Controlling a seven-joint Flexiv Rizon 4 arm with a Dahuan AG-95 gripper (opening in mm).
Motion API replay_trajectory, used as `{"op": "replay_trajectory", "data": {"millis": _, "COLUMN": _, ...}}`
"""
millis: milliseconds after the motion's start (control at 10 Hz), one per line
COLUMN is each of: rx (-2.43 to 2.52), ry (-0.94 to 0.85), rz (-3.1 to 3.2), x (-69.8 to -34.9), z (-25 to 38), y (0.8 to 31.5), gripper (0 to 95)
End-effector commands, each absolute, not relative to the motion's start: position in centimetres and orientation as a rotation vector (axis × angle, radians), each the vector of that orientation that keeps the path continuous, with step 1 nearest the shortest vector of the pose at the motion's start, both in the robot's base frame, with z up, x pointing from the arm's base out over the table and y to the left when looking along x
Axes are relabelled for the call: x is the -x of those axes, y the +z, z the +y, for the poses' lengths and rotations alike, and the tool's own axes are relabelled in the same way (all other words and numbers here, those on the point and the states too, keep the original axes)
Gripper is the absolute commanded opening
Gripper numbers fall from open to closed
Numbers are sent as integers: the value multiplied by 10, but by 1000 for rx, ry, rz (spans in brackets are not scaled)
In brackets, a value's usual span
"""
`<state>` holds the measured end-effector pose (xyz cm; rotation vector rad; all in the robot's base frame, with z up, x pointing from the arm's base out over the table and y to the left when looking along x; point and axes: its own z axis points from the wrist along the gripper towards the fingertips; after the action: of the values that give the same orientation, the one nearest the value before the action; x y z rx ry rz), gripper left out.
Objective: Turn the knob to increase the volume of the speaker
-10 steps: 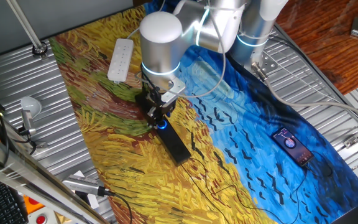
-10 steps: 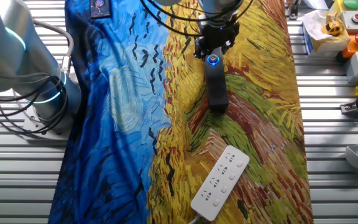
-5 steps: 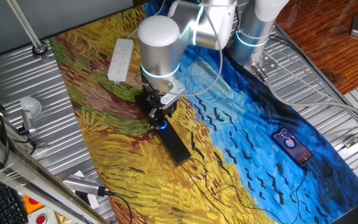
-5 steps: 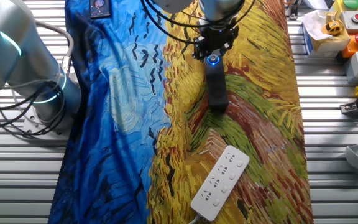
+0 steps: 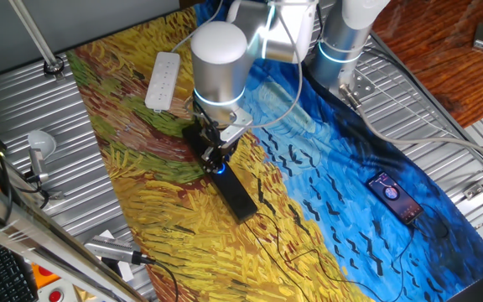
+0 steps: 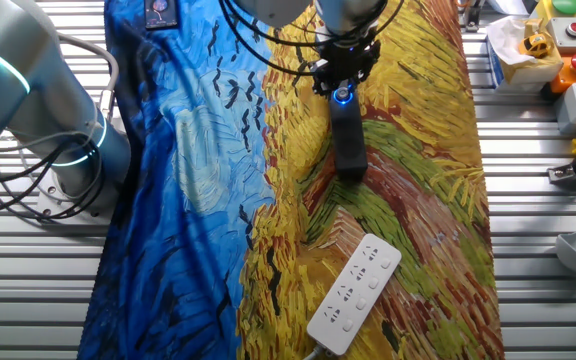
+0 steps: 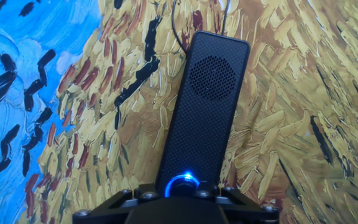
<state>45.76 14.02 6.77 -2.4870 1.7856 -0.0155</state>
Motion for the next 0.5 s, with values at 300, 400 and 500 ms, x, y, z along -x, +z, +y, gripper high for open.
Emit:
{"op": "replay_trajectory", "data": {"millis": 300, "rx": 2490, "ry": -34, "rz": 1783, "x": -458, "z": 139, "y": 66, "gripper": 380}}
{"op": "replay_trajectory", "data": {"millis": 400, "rx": 2491, "ry": -39, "rz": 1780, "x": -458, "z": 139, "y": 66, "gripper": 380}}
{"op": "replay_trajectory", "data": {"millis": 500, "rx": 2491, "ry": -44, "rz": 1778, "x": -458, "z": 139, "y": 66, "gripper": 380}}
